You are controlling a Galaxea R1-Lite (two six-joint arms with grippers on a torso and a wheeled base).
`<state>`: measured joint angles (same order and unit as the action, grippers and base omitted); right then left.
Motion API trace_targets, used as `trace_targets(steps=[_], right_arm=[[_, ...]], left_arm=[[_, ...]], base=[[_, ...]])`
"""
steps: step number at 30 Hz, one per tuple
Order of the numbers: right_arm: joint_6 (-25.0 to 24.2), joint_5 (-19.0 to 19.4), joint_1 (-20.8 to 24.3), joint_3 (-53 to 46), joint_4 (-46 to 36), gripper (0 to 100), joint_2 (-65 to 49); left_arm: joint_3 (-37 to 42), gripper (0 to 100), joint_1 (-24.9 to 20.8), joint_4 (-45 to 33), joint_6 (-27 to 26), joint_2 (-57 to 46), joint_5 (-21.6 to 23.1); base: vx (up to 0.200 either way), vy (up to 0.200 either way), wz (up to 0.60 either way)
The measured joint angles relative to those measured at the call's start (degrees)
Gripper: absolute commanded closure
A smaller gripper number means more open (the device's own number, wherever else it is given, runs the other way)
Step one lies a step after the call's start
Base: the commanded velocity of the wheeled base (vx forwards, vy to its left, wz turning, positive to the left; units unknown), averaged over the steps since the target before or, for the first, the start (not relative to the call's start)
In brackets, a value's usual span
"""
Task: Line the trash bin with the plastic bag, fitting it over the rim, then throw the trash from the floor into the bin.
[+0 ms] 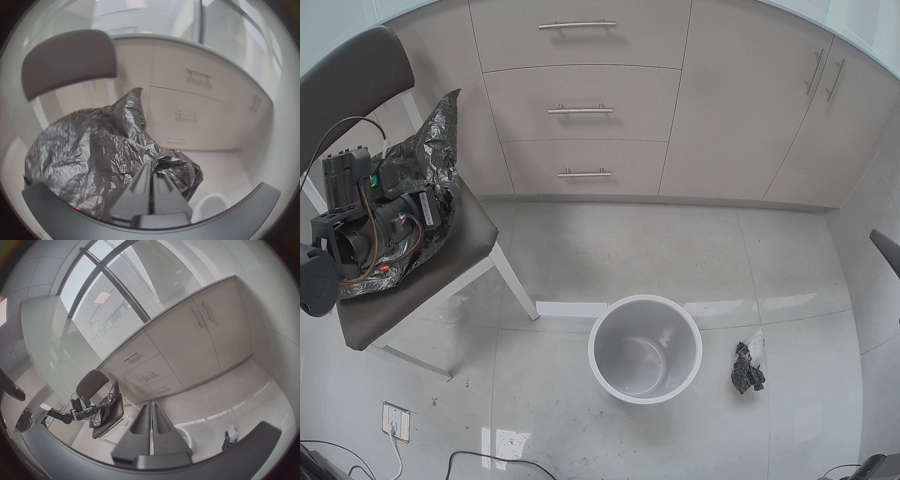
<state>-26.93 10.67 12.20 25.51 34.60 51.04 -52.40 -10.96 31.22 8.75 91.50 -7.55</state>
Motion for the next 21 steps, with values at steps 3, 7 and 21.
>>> trace_targets(steps=[3,7,21], right_arm=[[0.0,0.0,0.1,-0.1,-0.1,100,0.1],[0.0,-0.1,0.2,-0.4,-0.6,100,0.5],[4.3,-5.7,10.5,2.0,-8.4,100,5.2]], left_arm=[[-0.6,100,-0.4,-2.6,12.0,-1.4,-1.8],[-2.1,100,-0.9,-8.3,26.9,-3.1,-3.0],[-20.8,100,-19.9,-29.1,60.3,0.1,-3.2]], base=[[0.0,0.0,0.0],[0.0,0.0,0.0],[0.0,0.0,0.0]])
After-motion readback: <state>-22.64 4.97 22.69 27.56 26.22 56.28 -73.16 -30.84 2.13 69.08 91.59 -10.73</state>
